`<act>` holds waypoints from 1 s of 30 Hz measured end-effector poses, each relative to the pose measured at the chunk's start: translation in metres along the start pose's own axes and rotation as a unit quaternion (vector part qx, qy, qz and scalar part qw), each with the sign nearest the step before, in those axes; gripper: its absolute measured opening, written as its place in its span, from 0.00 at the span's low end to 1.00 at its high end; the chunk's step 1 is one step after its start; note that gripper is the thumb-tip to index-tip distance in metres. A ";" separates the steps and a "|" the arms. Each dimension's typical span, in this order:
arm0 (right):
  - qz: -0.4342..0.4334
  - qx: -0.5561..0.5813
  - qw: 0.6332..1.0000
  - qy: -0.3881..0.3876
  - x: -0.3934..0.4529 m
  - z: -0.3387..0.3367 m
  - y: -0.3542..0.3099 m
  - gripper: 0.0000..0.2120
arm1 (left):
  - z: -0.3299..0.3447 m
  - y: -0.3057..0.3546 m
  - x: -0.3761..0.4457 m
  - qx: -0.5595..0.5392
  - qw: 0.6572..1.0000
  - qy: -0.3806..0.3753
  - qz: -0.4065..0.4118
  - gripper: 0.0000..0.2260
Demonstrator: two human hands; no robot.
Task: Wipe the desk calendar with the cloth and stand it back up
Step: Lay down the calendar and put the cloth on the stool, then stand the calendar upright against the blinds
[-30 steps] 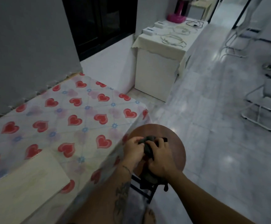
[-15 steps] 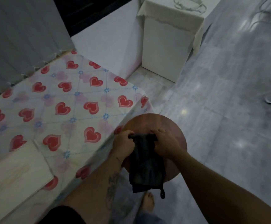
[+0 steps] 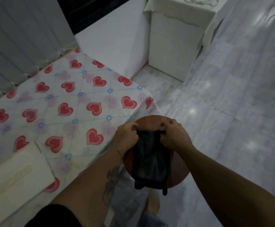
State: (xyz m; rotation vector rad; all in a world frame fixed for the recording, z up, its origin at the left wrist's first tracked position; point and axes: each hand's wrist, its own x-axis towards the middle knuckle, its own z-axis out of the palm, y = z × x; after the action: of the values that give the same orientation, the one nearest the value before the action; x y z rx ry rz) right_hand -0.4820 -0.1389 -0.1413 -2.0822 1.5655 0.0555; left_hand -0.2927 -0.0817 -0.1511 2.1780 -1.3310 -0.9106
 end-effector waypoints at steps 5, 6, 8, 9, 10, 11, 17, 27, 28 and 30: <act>-0.060 0.005 0.998 0.021 -0.006 -0.009 -0.035 0.22 | -0.041 -0.010 -0.023 -0.076 0.996 0.039 -0.023 0.10; -0.066 0.026 0.997 0.012 -0.006 -0.008 -0.049 0.21 | -0.053 -0.016 -0.031 -0.097 0.993 0.059 -0.035 0.10; -0.092 0.066 0.994 -0.005 -0.007 -0.001 -0.081 0.19 | -0.080 -0.032 -0.049 -0.138 0.983 0.104 -0.056 0.12; -0.107 0.093 0.990 -0.016 -0.009 0.005 -0.099 0.19 | -0.095 -0.043 -0.060 -0.159 0.977 0.125 -0.064 0.12; -0.121 0.118 0.985 -0.035 -0.011 0.011 -0.117 0.20 | -0.110 -0.055 -0.071 -0.180 0.970 0.146 -0.071 0.12; -0.140 0.135 0.980 -0.052 -0.014 0.017 -0.138 0.20 | -0.125 -0.068 -0.082 -0.202 0.962 0.167 -0.078 0.12; -0.195 0.157 0.964 -0.088 -0.029 0.060 -0.257 0.19 | -0.203 -0.159 -0.132 -0.196 0.932 0.274 -0.134 0.15; -0.135 0.187 0.963 -0.141 -0.059 0.135 -0.388 0.25 | -0.270 -0.283 -0.164 -0.134 0.931 0.246 -0.232 0.24; -0.126 0.183 0.964 -0.144 -0.061 0.139 -0.393 0.26 | -0.270 -0.287 -0.167 -0.125 0.933 0.230 -0.247 0.25; -0.113 0.179 0.966 -0.147 -0.062 0.147 -0.402 0.27 | -0.270 -0.295 -0.172 -0.111 0.937 0.202 -0.262 0.27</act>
State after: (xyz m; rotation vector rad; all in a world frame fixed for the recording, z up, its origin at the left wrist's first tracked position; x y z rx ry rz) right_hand -0.0988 0.0552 -0.0915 -1.8526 1.0683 -0.0010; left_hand 0.0268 0.2101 -0.1027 2.4015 -0.4354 -0.6868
